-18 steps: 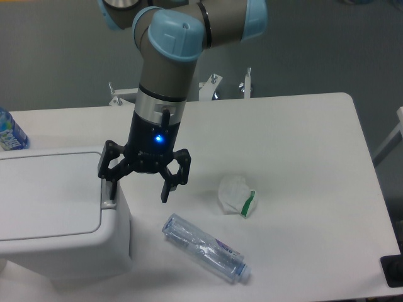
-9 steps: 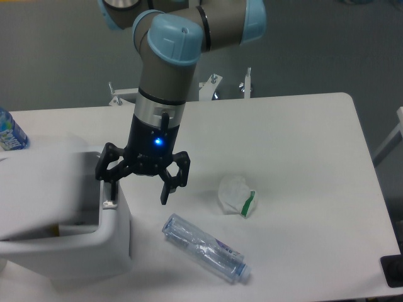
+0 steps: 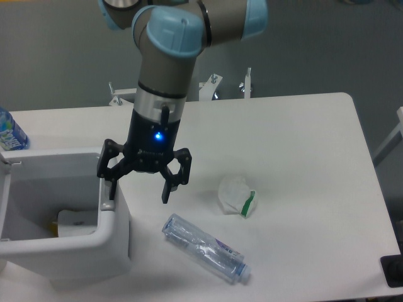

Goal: Open the trash can
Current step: 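Hold the gripper at the lid edge as the lid swings open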

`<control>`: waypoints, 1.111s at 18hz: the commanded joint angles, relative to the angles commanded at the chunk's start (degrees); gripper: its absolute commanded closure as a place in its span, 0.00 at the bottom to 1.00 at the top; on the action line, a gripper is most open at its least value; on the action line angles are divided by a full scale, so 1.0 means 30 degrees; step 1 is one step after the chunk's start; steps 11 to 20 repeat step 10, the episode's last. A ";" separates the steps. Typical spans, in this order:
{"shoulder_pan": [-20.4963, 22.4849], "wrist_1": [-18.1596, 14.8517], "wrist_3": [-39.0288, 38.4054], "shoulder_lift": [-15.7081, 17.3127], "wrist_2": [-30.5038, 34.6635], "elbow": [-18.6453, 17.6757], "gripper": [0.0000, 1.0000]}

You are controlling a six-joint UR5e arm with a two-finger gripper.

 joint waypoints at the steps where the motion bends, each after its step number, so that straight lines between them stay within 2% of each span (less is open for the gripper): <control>1: 0.0295 -0.0058 0.0058 0.0177 0.0029 0.0233 0.00; 6: 0.1264 -0.0497 0.3362 0.0442 0.4563 0.0061 0.00; 10: 0.1557 -0.2017 0.5941 0.0471 0.7289 -0.0554 0.00; 20: 0.1557 -0.2017 0.5941 0.0471 0.7289 -0.0554 0.00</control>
